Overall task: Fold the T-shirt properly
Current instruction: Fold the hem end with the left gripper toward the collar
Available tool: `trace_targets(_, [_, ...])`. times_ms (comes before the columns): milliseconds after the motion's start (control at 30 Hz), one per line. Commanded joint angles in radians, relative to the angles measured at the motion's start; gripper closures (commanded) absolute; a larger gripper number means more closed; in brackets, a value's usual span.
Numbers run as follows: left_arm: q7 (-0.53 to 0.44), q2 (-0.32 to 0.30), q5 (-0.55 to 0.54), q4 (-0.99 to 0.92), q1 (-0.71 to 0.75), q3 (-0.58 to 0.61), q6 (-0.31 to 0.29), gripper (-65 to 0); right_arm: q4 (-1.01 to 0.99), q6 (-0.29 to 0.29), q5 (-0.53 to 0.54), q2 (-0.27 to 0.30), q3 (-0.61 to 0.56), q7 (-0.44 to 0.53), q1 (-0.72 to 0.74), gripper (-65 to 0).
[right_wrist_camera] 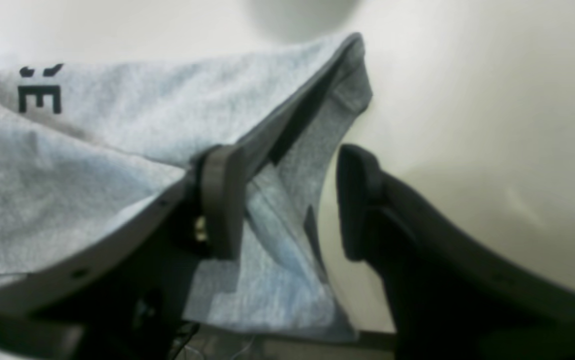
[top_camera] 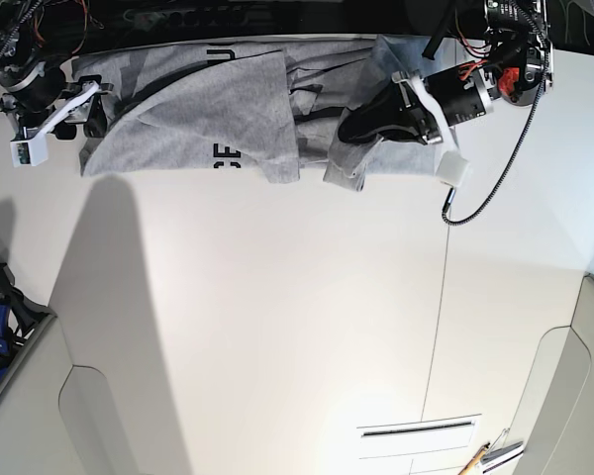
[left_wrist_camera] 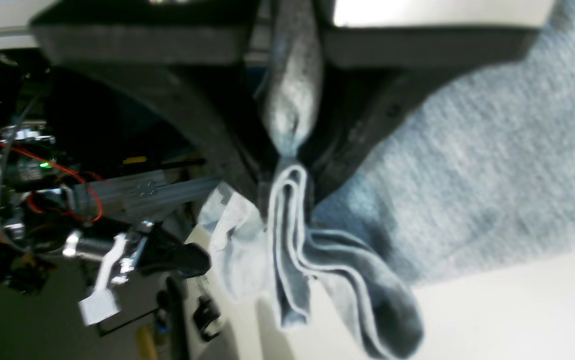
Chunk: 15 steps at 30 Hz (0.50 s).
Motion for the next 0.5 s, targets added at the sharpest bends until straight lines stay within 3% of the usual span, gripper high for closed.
trace_targets(0, [-0.017, -0.005, -0.031, 0.019, -0.002, 0.0, -0.009, 0.0, 0.015, 0.003, 0.012, 0.011, 0.006, 0.017, 0.0, -29.5])
trace_targets(133, [-0.018, -0.005, -0.036, 0.019, -0.002, 0.0, -0.009, -13.7, 0.015, 0.003, 0.012, 0.011, 0.006, 0.017, 0.0, -29.5])
trace_targets(400, [-0.018, -0.005, -0.037, 0.019, -0.002, 0.0, -0.009, -15.7, 0.015, 0.003, 0.012, 0.011, 0.006, 0.017, 0.0, -29.5])
trace_targets(467, [-0.018, -0.005, -0.037, 0.019, -0.002, 0.0, -0.009, -21.6, 0.015, 0.003, 0.012, 0.011, 0.006, 0.017, 0.0, -29.5])
